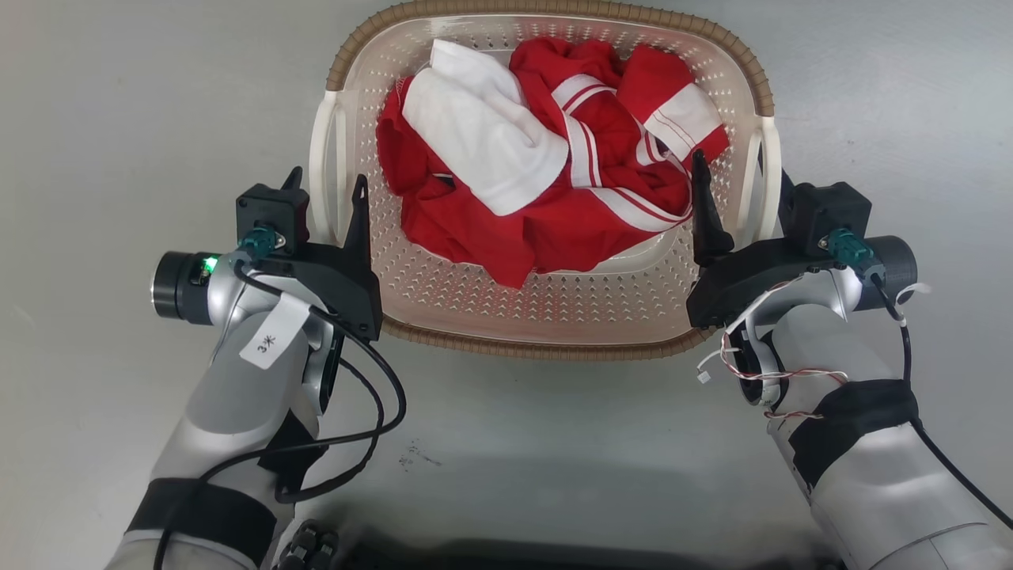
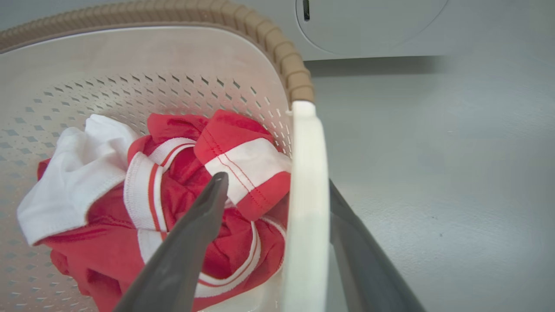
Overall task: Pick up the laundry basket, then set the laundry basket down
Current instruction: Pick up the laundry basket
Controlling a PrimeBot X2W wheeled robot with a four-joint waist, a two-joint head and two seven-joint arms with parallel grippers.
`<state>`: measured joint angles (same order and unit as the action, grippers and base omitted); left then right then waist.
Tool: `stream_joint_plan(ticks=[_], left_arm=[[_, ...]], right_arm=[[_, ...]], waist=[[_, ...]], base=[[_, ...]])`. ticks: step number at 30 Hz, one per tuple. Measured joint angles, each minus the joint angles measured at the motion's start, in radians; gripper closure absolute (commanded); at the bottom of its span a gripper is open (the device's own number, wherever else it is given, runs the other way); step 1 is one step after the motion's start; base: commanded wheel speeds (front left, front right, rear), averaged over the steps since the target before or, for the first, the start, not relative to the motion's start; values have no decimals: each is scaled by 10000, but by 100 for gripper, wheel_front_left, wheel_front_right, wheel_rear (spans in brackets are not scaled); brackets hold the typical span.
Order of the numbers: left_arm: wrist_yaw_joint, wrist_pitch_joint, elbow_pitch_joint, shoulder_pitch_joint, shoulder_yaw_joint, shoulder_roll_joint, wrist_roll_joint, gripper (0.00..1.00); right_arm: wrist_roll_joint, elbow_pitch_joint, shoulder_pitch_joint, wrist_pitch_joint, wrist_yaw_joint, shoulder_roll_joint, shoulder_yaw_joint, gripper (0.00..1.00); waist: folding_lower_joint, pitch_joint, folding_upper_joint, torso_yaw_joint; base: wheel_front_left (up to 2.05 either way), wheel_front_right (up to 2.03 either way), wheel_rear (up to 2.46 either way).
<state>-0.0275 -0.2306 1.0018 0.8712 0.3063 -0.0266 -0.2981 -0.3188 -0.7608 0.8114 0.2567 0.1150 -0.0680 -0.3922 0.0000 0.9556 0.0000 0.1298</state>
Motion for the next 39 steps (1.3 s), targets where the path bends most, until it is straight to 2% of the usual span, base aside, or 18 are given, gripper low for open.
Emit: stream_joint_plan(ticks=[7,9,10,11,17,21,24,25,26,27,28,30,39], left_arm=[[104,90,242,158,291,2,-207,0],[113,92,293,244,353,2,-265,24],[113,94,307,284,393,0,-270,33],[113,102,316,300,453,0,-297,36],[105,174,495,397,725,4,-642,38],[98,174,583,489,872,-19,-744,51],[88,174,679,510,930,-23,-786,60],[88,174,729,528,947,-35,-802,70],[86,174,784,544,959,-40,-815,87],[88,174,823,556,986,-54,-832,99],[90,174,844,565,1016,-50,-865,100],[90,174,894,592,1083,-48,-917,100],[-42,178,978,591,1626,-23,-1417,100]], right_arm=[[-196,-301,64,0,10,-8,-217,0],[-282,-372,190,0,40,-8,-290,0],[-343,-389,233,0,40,-10,-318,0],[-405,-420,254,0,46,-10,-355,0],[-635,-550,400,2,88,-13,-558,0],[-779,-627,407,2,96,-15,-667,1],[-857,-706,453,2,96,-17,-734,29],[-888,-738,478,2,96,-17,-755,44],[-911,-779,516,2,96,-17,-782,53],[-986,-817,566,0,104,-23,-805,59],[-1062,-848,603,0,142,-38,-803,67],[-1149,-930,618,2,144,-67,-802,99],[-1624,-1361,616,0,171,-88,-1024,100]], waist=[[0,33,0,-24],[0,44,0,-34],[0,49,0,-39],[0,54,0,-44],[0,76,0,-80],[0,84,0,-96],[0,84,0,-100],[0,82,0,-101],[0,78,0,-102],[0,72,0,-102],[0,63,0,-102],[0,39,0,-102],[0,-318,0,-117]], base=[[0,0,0],[0,0,0],[0,0,0],[0,0,0],[0,0,0],[0,0,0],[0,0,0],[0,0,0],[0,0,0],[0,0,0],[0,0,0],[0,0,0],[0,0,0]])
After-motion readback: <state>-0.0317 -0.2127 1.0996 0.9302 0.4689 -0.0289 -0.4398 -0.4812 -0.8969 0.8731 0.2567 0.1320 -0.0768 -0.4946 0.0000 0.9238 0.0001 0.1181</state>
